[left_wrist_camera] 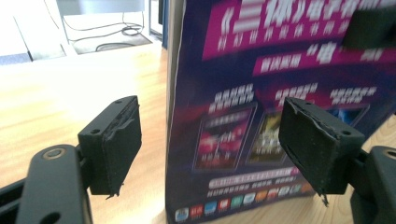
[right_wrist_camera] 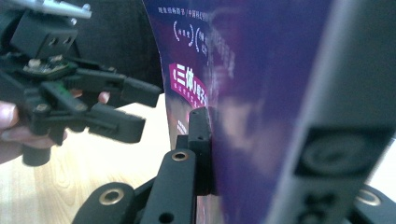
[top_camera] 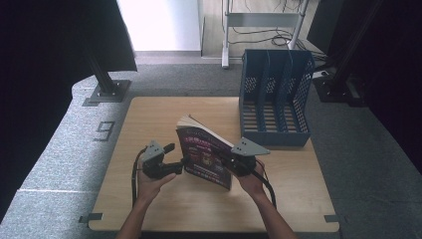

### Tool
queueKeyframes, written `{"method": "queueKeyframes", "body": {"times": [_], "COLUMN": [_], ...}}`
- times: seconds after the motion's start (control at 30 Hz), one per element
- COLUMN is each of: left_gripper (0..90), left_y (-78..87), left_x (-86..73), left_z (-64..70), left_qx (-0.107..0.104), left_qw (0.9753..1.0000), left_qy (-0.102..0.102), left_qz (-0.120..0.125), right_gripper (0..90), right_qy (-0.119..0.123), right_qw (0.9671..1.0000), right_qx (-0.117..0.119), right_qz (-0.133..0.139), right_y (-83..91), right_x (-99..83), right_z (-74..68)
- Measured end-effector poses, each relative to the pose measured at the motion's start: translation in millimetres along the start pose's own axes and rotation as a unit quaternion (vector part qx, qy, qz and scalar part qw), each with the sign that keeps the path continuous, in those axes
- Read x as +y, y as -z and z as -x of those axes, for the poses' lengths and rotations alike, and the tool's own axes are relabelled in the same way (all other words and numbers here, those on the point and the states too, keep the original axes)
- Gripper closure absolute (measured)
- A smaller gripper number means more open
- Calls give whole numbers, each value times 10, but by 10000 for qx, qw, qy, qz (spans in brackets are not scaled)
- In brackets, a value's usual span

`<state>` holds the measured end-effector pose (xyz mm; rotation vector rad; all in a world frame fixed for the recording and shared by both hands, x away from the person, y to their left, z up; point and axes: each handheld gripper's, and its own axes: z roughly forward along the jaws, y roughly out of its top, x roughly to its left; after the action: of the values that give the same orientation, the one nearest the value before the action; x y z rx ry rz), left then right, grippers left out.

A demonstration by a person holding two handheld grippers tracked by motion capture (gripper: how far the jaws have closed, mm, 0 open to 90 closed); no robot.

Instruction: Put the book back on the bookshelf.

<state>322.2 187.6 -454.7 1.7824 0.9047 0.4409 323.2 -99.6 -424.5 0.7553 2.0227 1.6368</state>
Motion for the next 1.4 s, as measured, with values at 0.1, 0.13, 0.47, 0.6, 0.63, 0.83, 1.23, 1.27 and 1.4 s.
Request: {"method": "queueKeyframes", "body": {"times": [0.1,0.13,0.47,0.6,0.63,0.83,1.23,1.27,1.4], "left_gripper": [214,214,218,219,219,222,223,223,225], "left_y": [6,7,-21,-31,-30,-24,-24,-23,-22], "left_x": [-105,-139,-344,-371,-376,-402,-452,-453,-459], "left_z": [-15,-21,-47,-37,-37,-58,-76,-76,-82], "left_qx": [43,65,131,152,155,173,197,199,206], "left_qw": [9999,9999,9993,9991,9990,9989,9984,9984,9983], "left_qy": [13,22,111,75,75,113,179,182,193], "left_qz": [-110,-143,-336,-399,-405,-424,-493,-492,-516], "right_gripper": [816,816,817,818,818,818,818,818,818], "right_qy": [-44,-59,-280,-320,-293,-310,-388,-395,-394], "right_qw": [10000,10000,9994,9990,9991,9987,9972,9971,9967], "right_qx": [-48,-67,-166,-194,-205,-183,-344,-361,-433], "right_qz": [9,11,123,227,248,352,530,548,568], "right_y": [-2,-2,-4,8,12,65,171,179,212], "right_x": [-1,-1,13,45,56,113,178,187,225], "right_z": [11,14,38,21,15,23,89,96,127]}}
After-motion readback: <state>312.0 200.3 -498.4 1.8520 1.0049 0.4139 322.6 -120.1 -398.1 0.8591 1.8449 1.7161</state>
